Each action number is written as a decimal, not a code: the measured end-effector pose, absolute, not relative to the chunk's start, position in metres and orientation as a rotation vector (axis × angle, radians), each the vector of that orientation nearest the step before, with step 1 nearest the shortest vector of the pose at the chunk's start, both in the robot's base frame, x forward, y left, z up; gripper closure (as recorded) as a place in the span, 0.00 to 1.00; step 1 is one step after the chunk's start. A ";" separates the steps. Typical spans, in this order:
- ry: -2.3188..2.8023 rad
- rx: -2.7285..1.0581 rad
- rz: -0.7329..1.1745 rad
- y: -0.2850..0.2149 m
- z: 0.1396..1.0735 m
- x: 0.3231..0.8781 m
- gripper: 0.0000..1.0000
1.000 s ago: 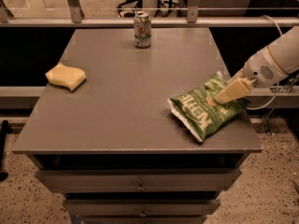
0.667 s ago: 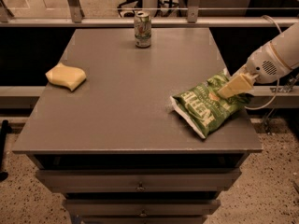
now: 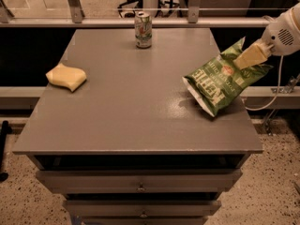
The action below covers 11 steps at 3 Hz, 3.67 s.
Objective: Move green jalapeno chip bag near 7up can
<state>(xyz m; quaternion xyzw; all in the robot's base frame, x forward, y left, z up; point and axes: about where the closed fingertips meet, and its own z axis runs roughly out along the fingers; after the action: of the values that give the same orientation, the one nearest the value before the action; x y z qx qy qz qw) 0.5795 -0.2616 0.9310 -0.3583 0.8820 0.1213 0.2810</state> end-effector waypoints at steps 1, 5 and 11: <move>2.358 -0.961 0.331 -0.260 0.931 0.581 1.00; 2.173 -0.731 0.496 -0.192 0.962 0.724 1.00; 2.317 -0.799 0.350 -0.135 0.907 0.802 0.25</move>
Offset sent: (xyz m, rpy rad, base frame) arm 0.0112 0.0079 0.0074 0.0449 -0.0390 -0.0018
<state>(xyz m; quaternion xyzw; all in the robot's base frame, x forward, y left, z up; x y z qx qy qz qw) 0.8019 -0.1348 0.9072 -0.3052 0.8844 0.1337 0.3269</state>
